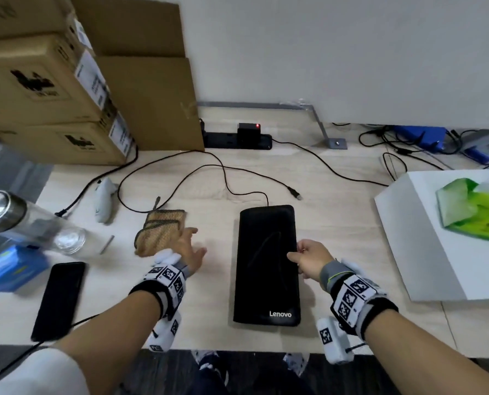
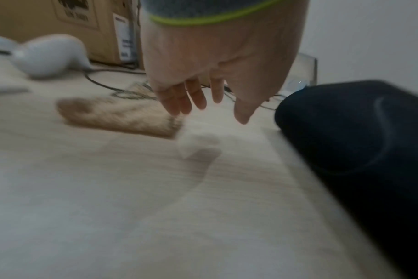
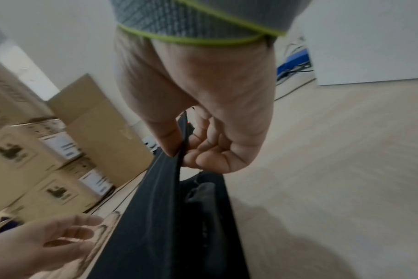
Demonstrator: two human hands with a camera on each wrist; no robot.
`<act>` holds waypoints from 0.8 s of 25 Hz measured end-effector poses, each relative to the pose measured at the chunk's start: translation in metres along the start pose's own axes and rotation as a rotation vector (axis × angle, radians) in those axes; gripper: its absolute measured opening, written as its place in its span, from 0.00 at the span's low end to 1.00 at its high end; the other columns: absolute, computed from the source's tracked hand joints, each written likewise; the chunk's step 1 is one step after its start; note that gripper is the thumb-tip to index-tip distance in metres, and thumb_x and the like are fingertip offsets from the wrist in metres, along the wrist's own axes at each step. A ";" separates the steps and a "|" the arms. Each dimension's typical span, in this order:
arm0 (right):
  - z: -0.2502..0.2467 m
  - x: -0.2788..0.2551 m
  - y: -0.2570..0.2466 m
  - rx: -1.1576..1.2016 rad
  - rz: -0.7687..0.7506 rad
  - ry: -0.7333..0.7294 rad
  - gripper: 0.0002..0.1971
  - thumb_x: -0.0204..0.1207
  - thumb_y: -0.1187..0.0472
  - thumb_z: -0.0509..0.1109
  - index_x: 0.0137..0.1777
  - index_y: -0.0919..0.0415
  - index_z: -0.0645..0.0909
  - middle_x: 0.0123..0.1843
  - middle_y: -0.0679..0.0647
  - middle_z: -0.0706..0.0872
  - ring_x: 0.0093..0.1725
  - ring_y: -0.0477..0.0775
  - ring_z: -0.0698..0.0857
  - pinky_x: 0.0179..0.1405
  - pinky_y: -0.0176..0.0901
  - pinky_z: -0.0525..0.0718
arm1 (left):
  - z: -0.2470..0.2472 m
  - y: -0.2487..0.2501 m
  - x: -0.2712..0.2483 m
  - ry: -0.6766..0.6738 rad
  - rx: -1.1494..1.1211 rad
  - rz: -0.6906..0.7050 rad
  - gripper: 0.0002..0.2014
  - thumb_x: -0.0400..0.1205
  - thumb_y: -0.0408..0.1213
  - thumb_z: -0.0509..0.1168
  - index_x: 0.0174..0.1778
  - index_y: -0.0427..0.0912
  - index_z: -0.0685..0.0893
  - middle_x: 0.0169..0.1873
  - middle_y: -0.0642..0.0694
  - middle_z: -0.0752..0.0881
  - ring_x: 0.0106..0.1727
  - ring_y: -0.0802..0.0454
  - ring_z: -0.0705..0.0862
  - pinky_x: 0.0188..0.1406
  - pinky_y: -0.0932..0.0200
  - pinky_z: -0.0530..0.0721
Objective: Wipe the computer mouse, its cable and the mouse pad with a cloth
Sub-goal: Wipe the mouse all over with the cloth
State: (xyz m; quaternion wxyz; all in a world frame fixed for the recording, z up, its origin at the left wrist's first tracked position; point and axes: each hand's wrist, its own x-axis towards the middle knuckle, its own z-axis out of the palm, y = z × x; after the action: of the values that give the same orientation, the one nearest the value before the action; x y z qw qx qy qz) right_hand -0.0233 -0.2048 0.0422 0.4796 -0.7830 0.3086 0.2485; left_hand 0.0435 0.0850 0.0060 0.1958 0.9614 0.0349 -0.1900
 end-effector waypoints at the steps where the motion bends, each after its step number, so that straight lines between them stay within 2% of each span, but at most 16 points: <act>1: 0.007 -0.003 -0.010 -0.029 -0.053 -0.013 0.09 0.75 0.62 0.69 0.36 0.60 0.72 0.31 0.58 0.77 0.29 0.56 0.75 0.26 0.41 0.73 | -0.011 -0.015 0.005 -0.015 0.140 -0.014 0.29 0.77 0.51 0.69 0.73 0.51 0.69 0.73 0.41 0.71 0.69 0.39 0.75 0.64 0.47 0.76; 3: 0.024 -0.006 -0.027 -0.061 -0.133 -0.024 0.10 0.74 0.61 0.70 0.35 0.59 0.72 0.29 0.56 0.78 0.28 0.55 0.75 0.29 0.43 0.74 | -0.022 -0.037 0.013 -0.109 0.314 -0.019 0.29 0.76 0.53 0.67 0.71 0.53 0.66 0.73 0.44 0.70 0.71 0.38 0.72 0.65 0.44 0.75; 5: 0.044 -0.003 -0.039 -0.091 -0.192 -0.043 0.12 0.74 0.60 0.71 0.34 0.56 0.72 0.27 0.54 0.77 0.27 0.54 0.75 0.32 0.44 0.75 | -0.017 -0.060 0.026 -0.135 0.342 0.000 0.24 0.75 0.52 0.65 0.67 0.56 0.68 0.69 0.46 0.73 0.69 0.41 0.73 0.66 0.45 0.75; 7: 0.061 -0.005 -0.049 -0.106 -0.229 -0.072 0.10 0.75 0.58 0.71 0.36 0.54 0.73 0.29 0.53 0.78 0.27 0.53 0.76 0.29 0.38 0.78 | -0.011 -0.076 0.036 -0.076 0.252 0.054 0.19 0.75 0.50 0.59 0.63 0.65 0.73 0.67 0.51 0.78 0.68 0.46 0.75 0.69 0.50 0.74; 8: 0.068 -0.006 -0.055 -0.075 -0.238 -0.087 0.08 0.76 0.58 0.71 0.38 0.55 0.75 0.31 0.53 0.81 0.25 0.51 0.77 0.25 0.33 0.77 | -0.015 -0.079 0.042 -0.049 0.131 0.060 0.18 0.76 0.46 0.58 0.61 0.66 0.76 0.66 0.54 0.80 0.67 0.48 0.78 0.69 0.54 0.75; 9: 0.068 -0.008 -0.061 -0.041 -0.232 -0.100 0.07 0.77 0.57 0.70 0.40 0.56 0.77 0.33 0.54 0.83 0.25 0.49 0.77 0.21 0.31 0.75 | -0.022 -0.076 0.045 -0.010 -0.002 0.029 0.16 0.77 0.42 0.60 0.59 0.59 0.81 0.62 0.53 0.83 0.63 0.47 0.81 0.65 0.56 0.78; 11: 0.063 -0.008 -0.070 -0.003 -0.213 -0.099 0.06 0.78 0.55 0.69 0.42 0.56 0.79 0.37 0.54 0.87 0.26 0.48 0.79 0.21 0.32 0.76 | -0.042 -0.060 0.051 0.206 -0.266 -0.085 0.10 0.77 0.35 0.63 0.52 0.44 0.84 0.52 0.41 0.88 0.53 0.39 0.85 0.52 0.54 0.81; 12: 0.057 -0.007 -0.072 0.006 -0.201 -0.079 0.07 0.78 0.54 0.69 0.42 0.56 0.79 0.38 0.54 0.88 0.26 0.48 0.79 0.22 0.33 0.77 | -0.060 -0.046 0.053 0.319 -0.382 -0.115 0.08 0.77 0.35 0.62 0.50 0.42 0.82 0.47 0.39 0.88 0.50 0.37 0.85 0.48 0.52 0.81; 14: 0.043 -0.004 -0.075 0.036 -0.186 -0.018 0.07 0.77 0.53 0.70 0.42 0.55 0.80 0.41 0.55 0.88 0.27 0.47 0.80 0.23 0.34 0.77 | -0.090 -0.009 0.052 0.455 -0.551 -0.096 0.05 0.77 0.35 0.60 0.46 0.45 0.79 0.42 0.44 0.85 0.44 0.41 0.83 0.43 0.55 0.77; 16: 0.031 -0.003 -0.080 0.116 -0.181 0.005 0.09 0.77 0.50 0.70 0.45 0.56 0.80 0.44 0.58 0.88 0.28 0.49 0.81 0.27 0.40 0.80 | -0.104 0.036 0.042 0.481 -0.557 0.088 0.04 0.77 0.33 0.62 0.45 0.46 0.80 0.42 0.46 0.84 0.41 0.47 0.80 0.39 0.57 0.74; 18: 0.025 -0.007 -0.087 0.305 -0.166 -0.090 0.16 0.76 0.44 0.69 0.50 0.57 0.80 0.48 0.60 0.88 0.35 0.53 0.86 0.35 0.45 0.85 | -0.094 0.076 0.022 0.424 -0.538 0.380 0.07 0.75 0.29 0.63 0.43 0.46 0.81 0.42 0.47 0.83 0.40 0.50 0.80 0.39 0.55 0.78; 20: 0.016 -0.008 -0.083 0.530 -0.102 -0.222 0.21 0.74 0.39 0.66 0.54 0.57 0.81 0.47 0.58 0.89 0.43 0.56 0.88 0.40 0.50 0.88 | -0.055 0.111 -0.008 0.209 -0.478 0.667 0.09 0.71 0.31 0.62 0.43 0.45 0.84 0.43 0.48 0.85 0.42 0.50 0.82 0.44 0.54 0.81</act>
State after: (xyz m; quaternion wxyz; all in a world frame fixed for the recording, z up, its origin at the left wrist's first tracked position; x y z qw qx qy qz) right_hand 0.0297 -0.1589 0.0909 0.7100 -0.6130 0.2687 0.2189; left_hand 0.0711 0.0038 0.0958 0.4593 0.8617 -0.2157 -0.0044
